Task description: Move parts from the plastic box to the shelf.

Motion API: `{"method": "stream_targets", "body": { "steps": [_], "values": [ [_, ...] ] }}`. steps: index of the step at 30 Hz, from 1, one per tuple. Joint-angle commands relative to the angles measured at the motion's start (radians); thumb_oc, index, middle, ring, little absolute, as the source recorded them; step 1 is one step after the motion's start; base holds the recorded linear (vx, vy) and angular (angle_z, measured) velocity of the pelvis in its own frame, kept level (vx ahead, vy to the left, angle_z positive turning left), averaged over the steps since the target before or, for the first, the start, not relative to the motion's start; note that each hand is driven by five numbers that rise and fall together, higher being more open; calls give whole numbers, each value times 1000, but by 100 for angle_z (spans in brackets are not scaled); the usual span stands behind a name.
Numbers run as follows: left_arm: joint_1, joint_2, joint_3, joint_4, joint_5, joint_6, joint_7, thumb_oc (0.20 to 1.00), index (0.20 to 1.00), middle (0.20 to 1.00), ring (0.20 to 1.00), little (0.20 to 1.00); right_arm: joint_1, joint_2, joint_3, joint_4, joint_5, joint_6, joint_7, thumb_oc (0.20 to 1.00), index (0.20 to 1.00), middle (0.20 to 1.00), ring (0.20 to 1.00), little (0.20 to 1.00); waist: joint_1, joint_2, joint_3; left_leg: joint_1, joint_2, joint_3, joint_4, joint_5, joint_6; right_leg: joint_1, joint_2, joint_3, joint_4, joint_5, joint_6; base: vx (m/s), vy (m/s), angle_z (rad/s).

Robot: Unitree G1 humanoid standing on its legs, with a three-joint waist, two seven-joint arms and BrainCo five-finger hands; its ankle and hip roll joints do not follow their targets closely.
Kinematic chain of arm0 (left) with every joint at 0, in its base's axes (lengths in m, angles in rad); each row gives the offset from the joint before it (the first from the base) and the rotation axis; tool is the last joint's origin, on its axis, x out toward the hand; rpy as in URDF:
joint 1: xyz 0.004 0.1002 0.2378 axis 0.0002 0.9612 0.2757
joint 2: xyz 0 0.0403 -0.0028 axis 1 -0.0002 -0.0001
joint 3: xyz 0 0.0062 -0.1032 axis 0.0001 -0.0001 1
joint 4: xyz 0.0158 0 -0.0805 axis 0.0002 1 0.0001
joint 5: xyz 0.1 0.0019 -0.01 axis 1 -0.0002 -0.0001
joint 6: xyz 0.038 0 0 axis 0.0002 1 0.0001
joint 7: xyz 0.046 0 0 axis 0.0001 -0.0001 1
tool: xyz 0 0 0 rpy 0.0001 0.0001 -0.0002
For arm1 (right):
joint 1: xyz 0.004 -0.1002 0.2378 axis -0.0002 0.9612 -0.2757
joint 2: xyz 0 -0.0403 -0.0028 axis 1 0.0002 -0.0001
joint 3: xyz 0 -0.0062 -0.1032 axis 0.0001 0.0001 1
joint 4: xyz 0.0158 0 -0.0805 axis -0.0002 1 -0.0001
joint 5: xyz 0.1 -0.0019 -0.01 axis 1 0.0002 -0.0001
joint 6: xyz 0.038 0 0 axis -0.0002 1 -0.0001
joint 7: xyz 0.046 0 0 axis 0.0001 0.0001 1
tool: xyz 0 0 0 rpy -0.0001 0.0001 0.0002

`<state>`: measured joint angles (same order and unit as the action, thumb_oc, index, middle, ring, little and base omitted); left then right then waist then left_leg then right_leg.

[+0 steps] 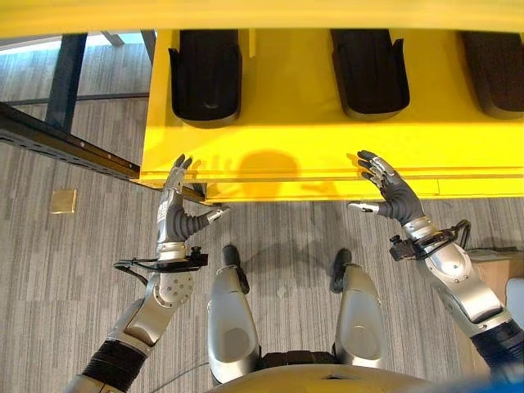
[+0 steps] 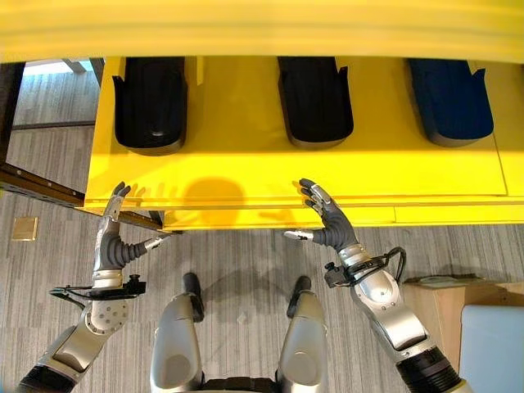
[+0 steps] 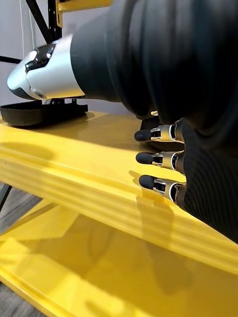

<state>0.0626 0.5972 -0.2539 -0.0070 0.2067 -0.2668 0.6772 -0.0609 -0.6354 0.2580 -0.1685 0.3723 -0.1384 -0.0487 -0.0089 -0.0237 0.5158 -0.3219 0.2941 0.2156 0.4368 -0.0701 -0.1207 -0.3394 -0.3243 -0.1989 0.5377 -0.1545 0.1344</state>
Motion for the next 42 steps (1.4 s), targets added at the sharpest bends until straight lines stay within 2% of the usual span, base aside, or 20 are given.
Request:
{"method": "stream_targets", "body": {
  "steps": [1, 4, 7, 9, 11, 14, 17, 18, 19, 20, 21, 22, 25, 30, 32, 42],
  "values": [
    [3, 23, 7, -27, 13, -52, -30, 1000, 1000, 1000, 1000, 1000, -13, 19, -42, -11, 24, -52, 5, 1000, 1000, 1000, 1000, 1000, -2, -8, -44, 40, -40, 85, 70, -132, 73, 24, 34, -17, 17, -32, -23, 0, 0, 0],
    [-1, 33, -3, -32, 44, -49, -32, 1000, 1000, 1000, 1000, 1000, -17, 4, -48, -8, 25, -50, 6, 1000, 1000, 1000, 1000, 1000, -6, -7, -49, 42, -39, 86, 72, -131, 73, 25, 34, -15, 20, -32, -23, 0, 0, 0],
    [-30, 55, -14, -27, 142, 5, 8, 1000, 1000, 1000, 1000, 1000, -21, -4, -50, -1, 25, -51, 18, 1000, 1000, 1000, 1000, 1000, -14, -9, -57, 46, -39, 87, 69, -129, 74, 26, 36, -10, 20, -31, -21, 0, 0, 0],
    [-81, 73, -29, -5, 200, 75, 64, 1000, 1000, 1000, 1000, 1000, -24, -9, -40, 11, 25, -54, 25, 1000, 1000, 1000, 1000, 1000, -24, -12, -65, 47, -36, 87, 72, -127, 73, 25, 37, -3, 24, -31, -18, 43, 18, -1],
    [-101, 80, -30, 9, 229, 108, 72, 1000, 1000, 1000, 1000, 1000, -26, -6, -36, 16, 26, -51, 27, 1000, 1000, 1000, 1000, 1000, -29, -14, -70, 48, -34, 88, 74, -126, 73, 24, 38, 0, 26, -30, -17, 40, 7, -1],
    [-138, 84, -39, 36, 270, 173, 57, 1000, 1000, 1000, 1000, 1000, -27, -4, -36, 15, 23, -39, 39, 1000, 1000, 1000, 1000, 1000, -38, -16, -74, 44, -31, 88, 82, -126, 73, 18, 41, 8, 34, -30, -16, 5, 4, -2],
    [-151, 84, -45, 47, 272, 212, 39, 1000, 1000, 1000, 1000, 1000, -26, -2, -34, 12, 22, -33, 43, 1000, 1000, 1000, 1000, 1000, -43, -18, -77, 42, -29, 88, 88, -127, 73, 16, 42, 12, 38, -31, -16, -6, 8, -7],
    [-162, 88, -51, 57, 306, 253, 24, 1000, 1000, 1000, 1000, 1000, -26, -3, -36, 9, 22, -23, 52, 1000, 1000, 1000, 1000, 1000, -48, -18, -77, 33, -25, 99, 88, -109, 82, 4, 43, 11, 37, -14, -25, 29, 25, -7],
    [-165, 88, -57, 66, 312, 272, 19, 1000, 1000, 1000, 1000, 1000, -24, -3, -35, 7, 21, -17, 55, 1000, 1000, 1000, 1000, 1000, -51, -18, -80, 40, -27, 91, 95, -130, 73, 11, 42, 19, 45, -32, -15, 28, 31, -9],
    [-169, 89, -61, 76, 322, 298, 7, 1000, 1000, 1000, 1000, 1000, -23, -3, -35, 7, 23, -15, 59, 1000, 1000, 1000, 1000, 1000, -54, -18, -81, 39, -26, 91, 95, -128, 73, 9, 43, 22, 45, -30, -15, 20, 27, -10],
    [-174, 90, -66, 84, 320, 307, 9, 1000, 1000, 1000, 1000, 1000, -23, -4, -34, 4, 23, -14, 62, 1000, 1000, 1000, 1000, 1000, -57, -18, -79, 33, -23, 101, 92, -110, 81, 0, 45, 19, 42, -15, -25, 21, 31, -13],
    [-175, 89, -71, 92, 327, 326, 6, 1000, 1000, 1000, 1000, 1000, -21, -5, -33, 3, 21, -13, 64, 1000, 1000, 1000, 1000, 1000, -60, -18, -80, 41, -26, 93, 97, -130, 73, 8, 45, 26, 48, -32, -15, 20, 28, -11],
    [-183, 90, -85, 120, 328, 364, -24, 1000, 1000, 1000, 1000, 1000, -21, -1, -31, 6, 13, -11, 72, 1000, 1000, 1000, 1000, 1000, -65, -17, -81, 40, -25, 94, 101, -133, 73, 5, 46, 32, 50, -32, -14, 36, 27, -10],
    [-190, 90, -95, 139, 315, 375, -19, 1000, 1000, 1000, 1000, 1000, -21, 1, -36, 3, 9, -2, 84, 1000, 1000, 1000, 1000, 1000, -70, -16, -82, 38, -24, 95, 104, -132, 73, 3, 49, 37, 49, -30, -13, -11, 0, 0],
    [-171, 94, -83, 122, 315, 376, -16, 1000, 1000, 1000, 1000, 1000, -16, 6, -41, -8, 0, -5, 76, 1000, 1000, 1000, 1000, 1000, -66, -16, -74, 26, -21, 102, 102, -114, 83, -10, 50, 31, 45, -13, -24, -69, -21, 0],
    [-105, 95, -66, 87, 368, 316, -3, 1000, 1000, 1000, 1000, 1000, -11, 8, -43, -8, -5, -23, 58, 1000, 1000, 1000, 1000, 1000, -47, -20, -63, 29, -28, 87, 106, -140, 76, 1, 44, 26, 45, -28, -12, 16, 1, 0]
  ]
}}
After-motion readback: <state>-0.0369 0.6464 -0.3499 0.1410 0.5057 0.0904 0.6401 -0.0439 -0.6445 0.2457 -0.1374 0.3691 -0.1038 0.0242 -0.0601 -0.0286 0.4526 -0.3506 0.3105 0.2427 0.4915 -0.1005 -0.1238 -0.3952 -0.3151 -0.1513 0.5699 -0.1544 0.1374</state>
